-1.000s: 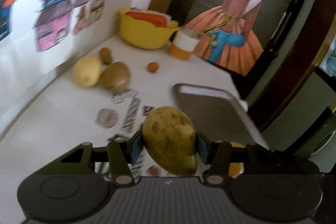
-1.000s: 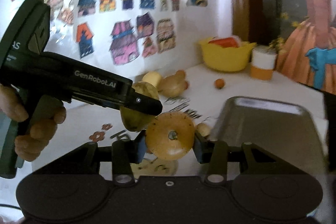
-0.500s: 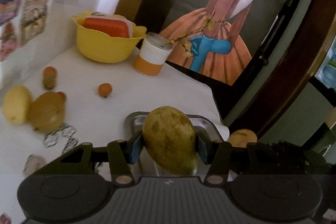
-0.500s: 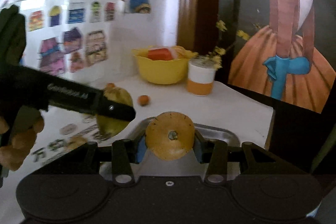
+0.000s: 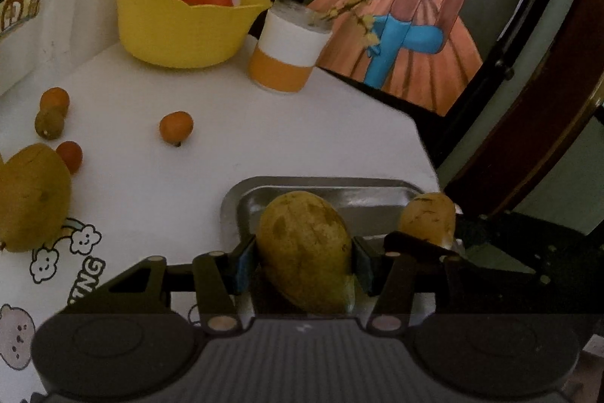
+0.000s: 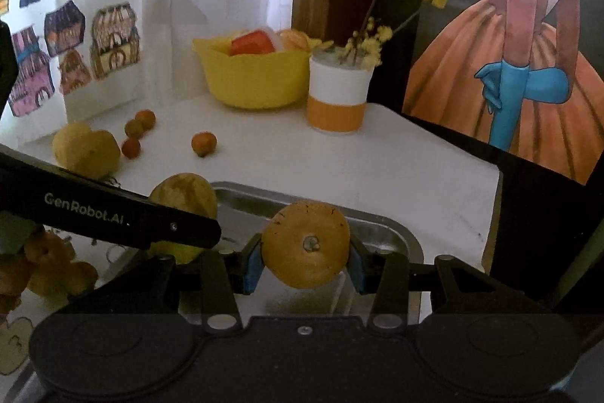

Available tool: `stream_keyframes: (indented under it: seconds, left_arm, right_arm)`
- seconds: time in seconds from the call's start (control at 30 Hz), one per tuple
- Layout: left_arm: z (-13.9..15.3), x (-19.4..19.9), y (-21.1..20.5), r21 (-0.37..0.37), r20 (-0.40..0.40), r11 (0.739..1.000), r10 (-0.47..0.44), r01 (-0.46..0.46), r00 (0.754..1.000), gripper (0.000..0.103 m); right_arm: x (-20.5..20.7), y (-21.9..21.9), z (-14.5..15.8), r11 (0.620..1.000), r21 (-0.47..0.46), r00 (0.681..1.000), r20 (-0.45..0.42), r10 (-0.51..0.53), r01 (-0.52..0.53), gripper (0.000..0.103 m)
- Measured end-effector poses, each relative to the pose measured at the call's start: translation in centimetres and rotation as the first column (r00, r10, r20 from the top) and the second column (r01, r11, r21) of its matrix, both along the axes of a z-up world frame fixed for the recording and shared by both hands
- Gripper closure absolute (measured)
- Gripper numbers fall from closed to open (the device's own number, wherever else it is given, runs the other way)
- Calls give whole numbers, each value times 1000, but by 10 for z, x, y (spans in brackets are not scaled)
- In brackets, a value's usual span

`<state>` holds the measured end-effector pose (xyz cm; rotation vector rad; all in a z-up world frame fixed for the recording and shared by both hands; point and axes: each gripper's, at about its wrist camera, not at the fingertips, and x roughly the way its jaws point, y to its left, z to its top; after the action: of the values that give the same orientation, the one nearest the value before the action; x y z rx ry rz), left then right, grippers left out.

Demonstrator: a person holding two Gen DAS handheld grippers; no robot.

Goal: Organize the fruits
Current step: 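Carry the orange fruit and pear onto the metal tray while both tools open to release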

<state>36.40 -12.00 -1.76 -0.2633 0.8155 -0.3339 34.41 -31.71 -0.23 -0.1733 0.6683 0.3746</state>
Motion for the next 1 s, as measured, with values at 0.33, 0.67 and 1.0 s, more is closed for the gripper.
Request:
stream_keyframes:
  seconds: [0.33, 0.67, 1.0]
  left_arm:
    - [-3, 2, -6, 8, -30, 1000, -9, 9, 1000, 45]
    - [18, -16, 6, -12, 16, 1000, 19, -19, 1000, 25]
    - [65, -77, 27, 9, 184, 997, 70, -73, 980, 1]
  right_arm:
    - [3, 6, -8, 999, -38, 999, -41, 12, -14, 55]
    - [-25, 4, 12, 999, -48, 999, 47, -22, 25, 28]
    - [-100, 1, 60, 996, 58, 980, 182, -82, 72, 1]
